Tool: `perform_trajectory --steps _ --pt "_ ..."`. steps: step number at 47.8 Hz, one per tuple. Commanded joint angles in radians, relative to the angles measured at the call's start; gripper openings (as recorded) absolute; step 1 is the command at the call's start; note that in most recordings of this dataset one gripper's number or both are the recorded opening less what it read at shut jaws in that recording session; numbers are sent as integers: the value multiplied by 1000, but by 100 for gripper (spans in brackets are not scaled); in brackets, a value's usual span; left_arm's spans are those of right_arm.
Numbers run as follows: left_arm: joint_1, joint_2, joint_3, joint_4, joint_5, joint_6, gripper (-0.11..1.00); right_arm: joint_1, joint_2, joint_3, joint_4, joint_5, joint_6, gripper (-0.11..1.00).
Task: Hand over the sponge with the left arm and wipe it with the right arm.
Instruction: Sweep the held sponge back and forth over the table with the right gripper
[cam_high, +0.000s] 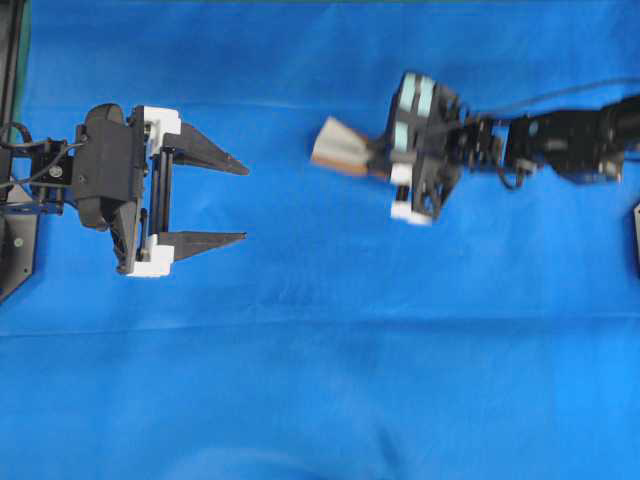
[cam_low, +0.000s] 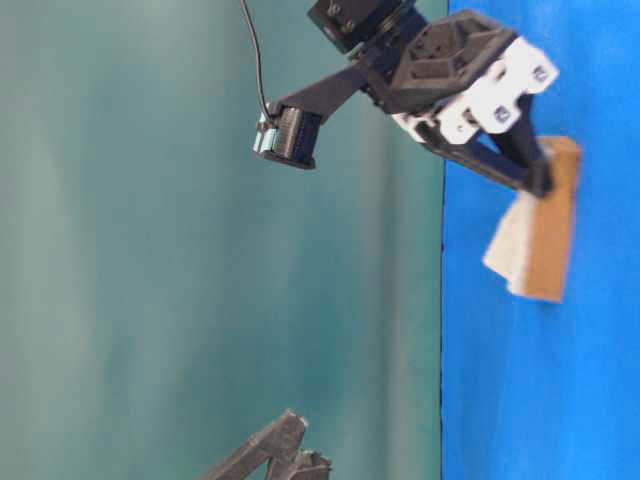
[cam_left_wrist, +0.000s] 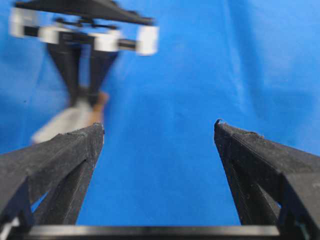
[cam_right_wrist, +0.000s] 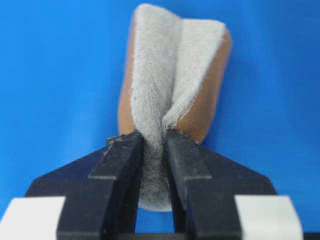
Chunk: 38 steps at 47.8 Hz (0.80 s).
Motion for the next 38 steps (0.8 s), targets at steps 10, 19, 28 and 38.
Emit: perform_trajectory --steps 10,19,28,38 --pt "-3 -3 -11 -3 -14 0 89 239 -44 -21 11 57 69 22" --pt "-3 -5 -11 -2 -15 -2 89 291 -48 -31 11 67 98 22" --pt "-3 -3 -11 -2 -17 0 89 255 -49 -31 8 67 95 22" --pt "-3 -3 -11 -2 -17 -2 89 103 -49 -23 -23 66 80 22"
